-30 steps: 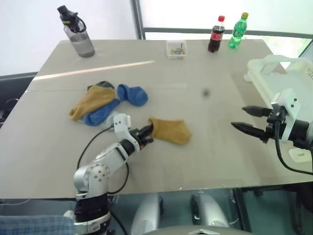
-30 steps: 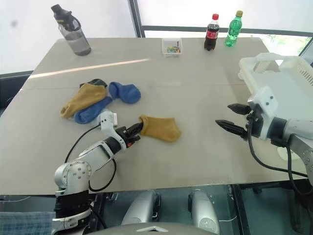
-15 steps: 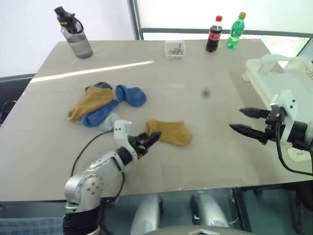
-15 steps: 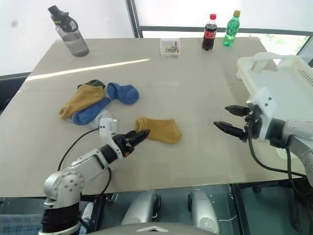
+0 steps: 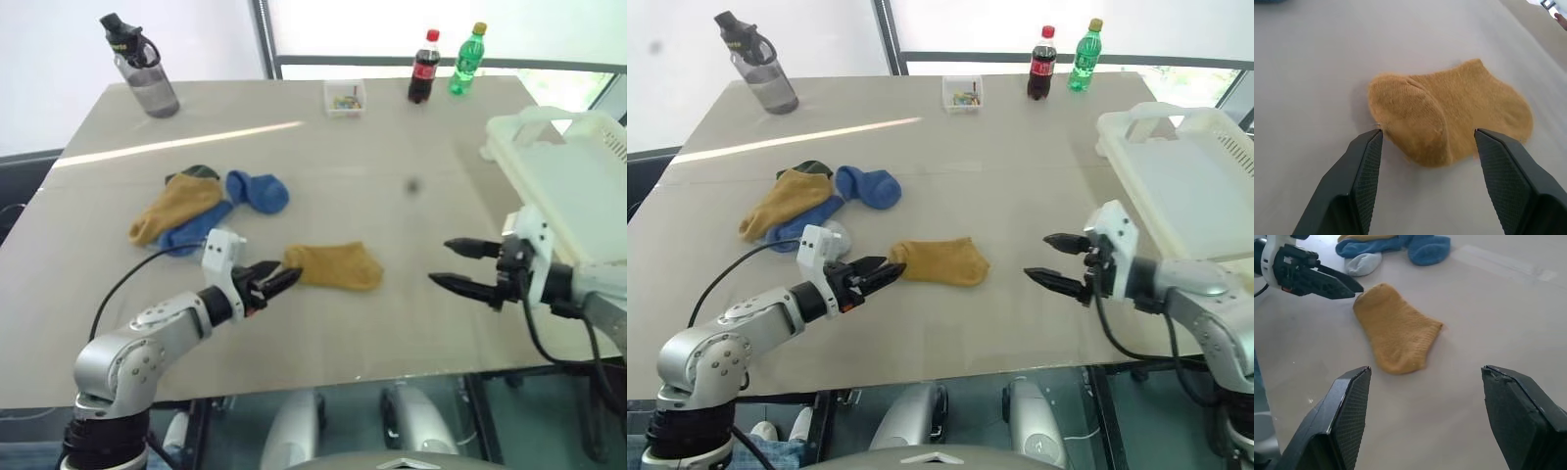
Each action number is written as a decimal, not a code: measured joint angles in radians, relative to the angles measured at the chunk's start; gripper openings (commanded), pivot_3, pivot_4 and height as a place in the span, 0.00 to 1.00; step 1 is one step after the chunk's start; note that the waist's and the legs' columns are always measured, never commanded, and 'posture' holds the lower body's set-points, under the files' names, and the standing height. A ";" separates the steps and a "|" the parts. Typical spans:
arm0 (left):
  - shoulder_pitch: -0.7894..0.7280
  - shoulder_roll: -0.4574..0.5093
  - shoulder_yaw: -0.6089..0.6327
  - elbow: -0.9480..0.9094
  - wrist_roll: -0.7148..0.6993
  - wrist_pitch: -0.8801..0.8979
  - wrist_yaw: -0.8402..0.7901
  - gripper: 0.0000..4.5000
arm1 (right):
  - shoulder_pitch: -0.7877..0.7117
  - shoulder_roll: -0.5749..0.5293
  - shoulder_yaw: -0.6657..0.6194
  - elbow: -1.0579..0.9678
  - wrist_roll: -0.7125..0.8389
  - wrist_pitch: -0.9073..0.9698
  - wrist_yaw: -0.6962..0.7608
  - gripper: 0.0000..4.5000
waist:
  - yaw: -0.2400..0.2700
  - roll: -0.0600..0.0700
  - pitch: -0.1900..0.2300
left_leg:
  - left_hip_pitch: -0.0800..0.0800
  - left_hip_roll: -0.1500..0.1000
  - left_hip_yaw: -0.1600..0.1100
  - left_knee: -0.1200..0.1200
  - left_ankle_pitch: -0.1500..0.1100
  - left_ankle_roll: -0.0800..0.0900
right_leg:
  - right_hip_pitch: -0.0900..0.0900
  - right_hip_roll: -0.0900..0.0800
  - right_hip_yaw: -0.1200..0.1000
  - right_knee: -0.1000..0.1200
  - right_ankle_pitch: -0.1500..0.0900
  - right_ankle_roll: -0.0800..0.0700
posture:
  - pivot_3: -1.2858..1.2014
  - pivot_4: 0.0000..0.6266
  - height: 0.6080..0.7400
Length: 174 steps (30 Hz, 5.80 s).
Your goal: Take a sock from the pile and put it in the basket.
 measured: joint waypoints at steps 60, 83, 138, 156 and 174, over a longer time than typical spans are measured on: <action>-0.100 -0.085 -0.200 0.085 0.114 -0.042 -0.137 0.72 | -0.179 0.008 0.304 0.289 -0.459 -0.118 0.098 0.01 | 0.002 -0.002 -0.001 | 0.000 -0.001 -0.001 0.000 0.000 0.000 | 0.001 -0.001 -0.001 0.000 0.001 0.001 | 0.52 0.24 1.00; -0.106 -0.084 -0.201 0.086 0.098 -0.017 -0.149 0.72 | -0.187 -0.062 0.282 0.343 -0.516 -0.279 0.181 0.51 | 0.002 -0.001 0.000 | 0.000 -0.001 -0.001 0.000 0.000 0.000 | 0.001 -0.001 -0.001 0.000 0.001 0.001 | 0.52 0.24 1.00; -0.204 -0.081 -0.202 0.211 0.219 -0.086 -0.180 0.72 | -0.332 0.322 0.463 0.442 -0.674 -0.337 -0.007 0.51 | 0.000 -0.001 0.000 | 0.001 -0.001 -0.001 0.000 0.000 0.000 | 0.000 -0.001 -0.001 0.002 0.001 0.001 | 0.52 0.24 1.00; -0.183 -0.069 -0.182 0.200 0.206 -0.086 -0.205 0.72 | -0.331 0.319 0.349 0.242 -0.525 -0.199 0.044 0.51 | 0.000 -0.001 0.000 | 0.001 0.000 -0.004 0.000 0.000 0.000 | 0.000 -0.001 -0.001 0.002 0.001 0.001 | 0.52 0.24 1.00; -0.145 0.100 -0.037 0.154 0.220 -0.130 -0.236 0.72 | -0.236 0.163 -0.017 -0.005 -0.023 0.084 0.073 0.51 | 0.001 -0.001 0.000 | -0.001 0.000 -0.001 -0.001 0.000 0.000 | -0.001 -0.001 -0.001 0.001 0.001 0.001 | 0.52 0.24 1.00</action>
